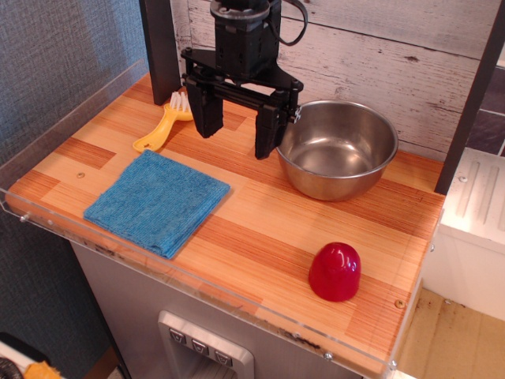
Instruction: Pick up the brush and place it on the right of blue cloth
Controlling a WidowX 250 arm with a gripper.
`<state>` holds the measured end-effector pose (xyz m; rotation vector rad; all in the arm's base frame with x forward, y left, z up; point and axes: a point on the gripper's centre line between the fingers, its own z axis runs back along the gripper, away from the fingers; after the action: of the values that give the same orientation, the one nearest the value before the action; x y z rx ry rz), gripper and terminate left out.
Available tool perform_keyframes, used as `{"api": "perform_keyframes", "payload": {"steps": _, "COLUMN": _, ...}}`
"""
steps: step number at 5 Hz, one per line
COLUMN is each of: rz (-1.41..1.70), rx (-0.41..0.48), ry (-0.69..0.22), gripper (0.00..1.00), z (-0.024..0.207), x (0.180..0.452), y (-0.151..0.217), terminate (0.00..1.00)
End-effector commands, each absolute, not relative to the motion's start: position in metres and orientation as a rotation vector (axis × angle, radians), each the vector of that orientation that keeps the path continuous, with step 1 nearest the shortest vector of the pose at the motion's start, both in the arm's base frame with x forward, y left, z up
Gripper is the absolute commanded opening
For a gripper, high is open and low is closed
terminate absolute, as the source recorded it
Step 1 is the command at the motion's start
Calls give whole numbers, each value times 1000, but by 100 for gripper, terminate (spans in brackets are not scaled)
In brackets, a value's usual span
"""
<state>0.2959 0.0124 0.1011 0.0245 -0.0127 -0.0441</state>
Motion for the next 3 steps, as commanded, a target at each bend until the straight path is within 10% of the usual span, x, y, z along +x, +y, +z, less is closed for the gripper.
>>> {"api": "perform_keyframes", "payload": {"steps": 1, "rz": -44, "rx": 25, "ry": -13, "gripper": 100, "z": 101, "x": 296, "y": 12, "terminate": 0}}
{"api": "perform_keyframes", "payload": {"steps": 3, "rz": -32, "rx": 16, "ry": -180, "gripper": 100, "z": 123, "x": 327, "y": 78, "terminate": 0}}
